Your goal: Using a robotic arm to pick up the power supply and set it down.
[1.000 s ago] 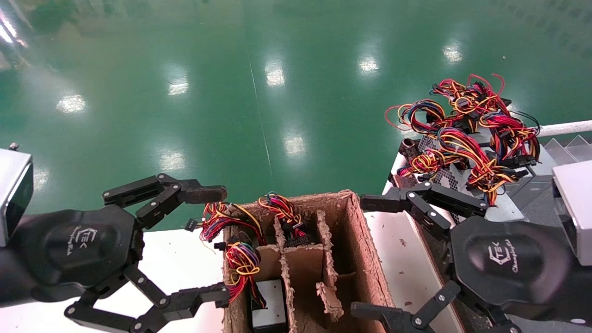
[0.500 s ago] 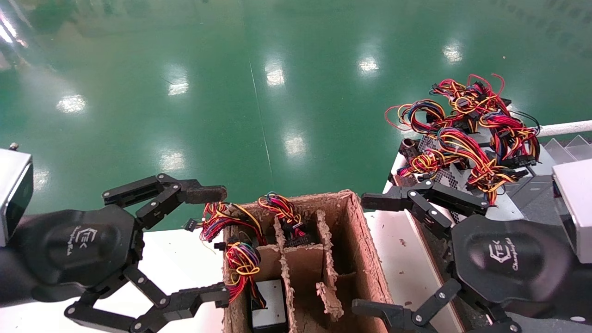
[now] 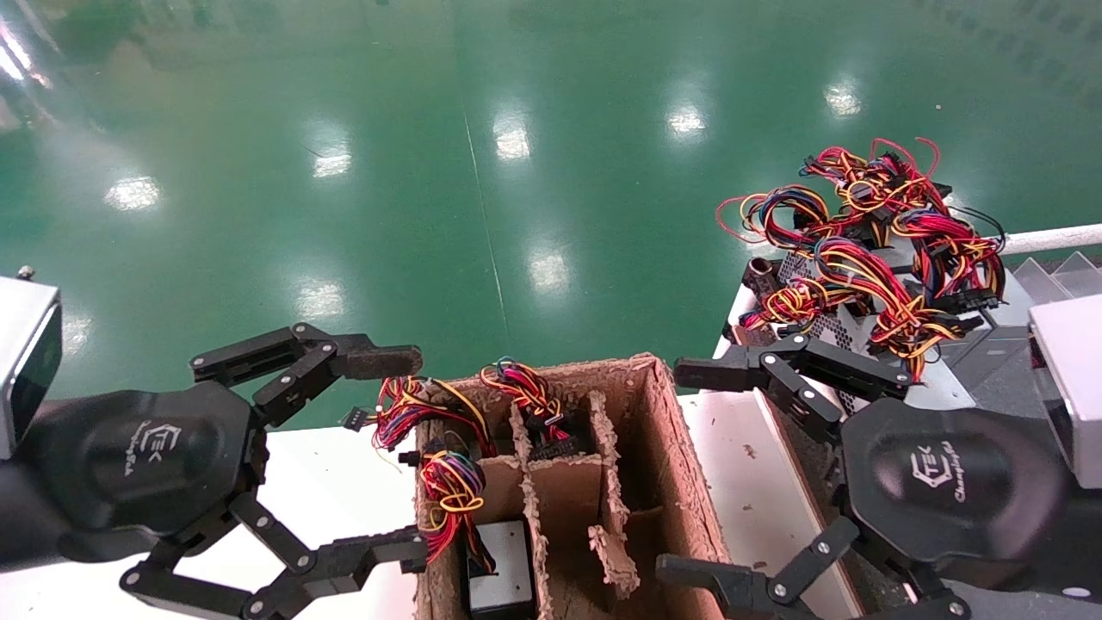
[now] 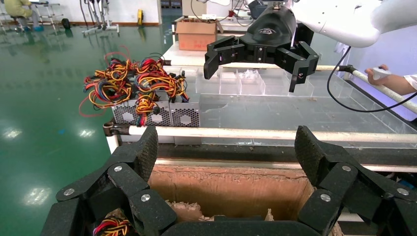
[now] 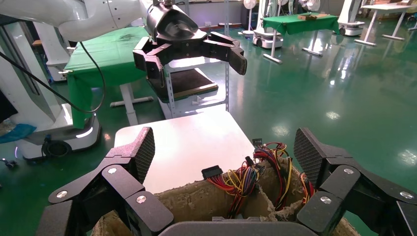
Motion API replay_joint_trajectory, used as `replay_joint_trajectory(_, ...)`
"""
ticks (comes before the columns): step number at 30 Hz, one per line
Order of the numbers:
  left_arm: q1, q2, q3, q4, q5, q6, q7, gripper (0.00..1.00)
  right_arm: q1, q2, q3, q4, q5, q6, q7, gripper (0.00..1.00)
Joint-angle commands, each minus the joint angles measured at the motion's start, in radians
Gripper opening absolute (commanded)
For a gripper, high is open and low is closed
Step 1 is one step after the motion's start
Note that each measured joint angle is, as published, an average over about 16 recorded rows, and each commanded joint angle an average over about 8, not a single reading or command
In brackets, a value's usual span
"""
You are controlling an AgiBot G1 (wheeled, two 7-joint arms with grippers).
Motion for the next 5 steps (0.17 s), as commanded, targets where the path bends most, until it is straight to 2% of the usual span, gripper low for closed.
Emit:
replay_joint_trajectory(1,0.000,0.000,0.000,0.000,0.000,0.000,0.000,1.00,0.000,0.000,0.000,0.000,0.000,0.000,0.000,1.00)
replay_joint_trajectory(5,0.000,0.000,0.000,0.000,0.000,0.000,0.000,1.00,0.000,0.000,0.000,0.000,0.000,0.000,0.000,1.00)
